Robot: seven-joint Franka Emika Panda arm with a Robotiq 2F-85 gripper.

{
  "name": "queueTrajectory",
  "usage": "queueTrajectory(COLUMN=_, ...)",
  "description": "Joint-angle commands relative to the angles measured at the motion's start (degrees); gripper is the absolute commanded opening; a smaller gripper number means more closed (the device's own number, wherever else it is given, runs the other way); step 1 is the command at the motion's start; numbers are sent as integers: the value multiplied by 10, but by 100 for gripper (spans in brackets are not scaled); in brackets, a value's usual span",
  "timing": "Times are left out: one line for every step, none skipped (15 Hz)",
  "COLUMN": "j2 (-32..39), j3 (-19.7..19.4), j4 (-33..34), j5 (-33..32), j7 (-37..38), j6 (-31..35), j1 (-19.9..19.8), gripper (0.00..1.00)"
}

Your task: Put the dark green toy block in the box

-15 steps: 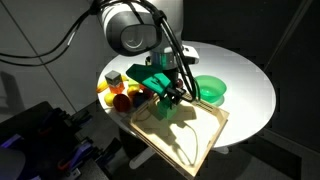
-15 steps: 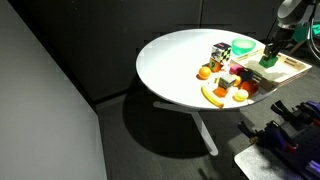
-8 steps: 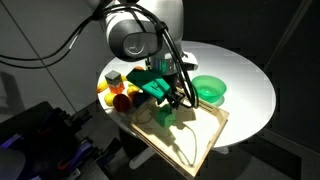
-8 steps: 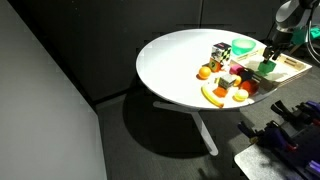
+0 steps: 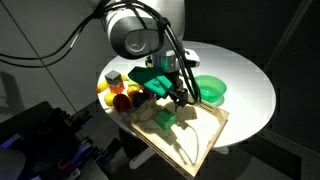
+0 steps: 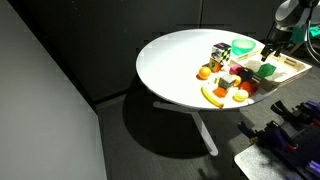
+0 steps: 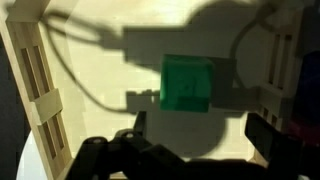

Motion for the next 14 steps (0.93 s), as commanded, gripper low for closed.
queueTrajectory(j2=-28, j3=5, j4=5, j5=1, j7=-14, j6=-13, j1=-5, gripper=100)
queueTrajectory(j2=-36, j3=5, j4=5, j5=1, j7=-14, j6=-13, j1=-4, gripper=100)
queueTrajectory(j2=-45, j3=5, j4=3, j5=1, j7=-14, j6=-13, j1=-2, gripper=100)
queueTrajectory(j2=-54, j3=5, j4=2, j5=1, j7=-13, j6=-13, j1=0, gripper=100)
queueTrajectory(j2=-63, j3=6, j4=0, j5=1, j7=-14, j6=-12, j1=1, gripper=100)
queueTrajectory(j2=-71, j3=5, j4=-1, j5=0, j7=-13, j6=-11, j1=4, gripper=100)
queueTrajectory(j2=-78, j3=6, j4=-3, j5=1, j7=-13, j6=-11, j1=6, gripper=100)
queueTrajectory(j2=-86, j3=6, j4=-4, j5=1, j7=-13, j6=-12, j1=9, gripper=100)
queueTrajectory(j2=-93, j3=6, j4=-5, j5=2, j7=-14, j6=-15, j1=12, gripper=100)
queueTrajectory(j2=-100, j3=6, j4=-7, j5=2, j7=-15, j6=-17, j1=15, gripper=100)
queueTrajectory(j2=-104, j3=6, j4=-8, j5=1, j7=-15, j6=-21, j1=19, gripper=100)
queueTrajectory(j2=-109, j3=8, j4=-9, j5=6, j7=-21, j6=-31, j1=21, gripper=100)
queueTrajectory(j2=-114, j3=12, j4=-9, j5=14, j7=-36, j6=-45, j1=21, gripper=100)
queueTrajectory(j2=-91, j3=2, j4=1, j5=1, j7=-7, j6=-22, j1=27, gripper=100)
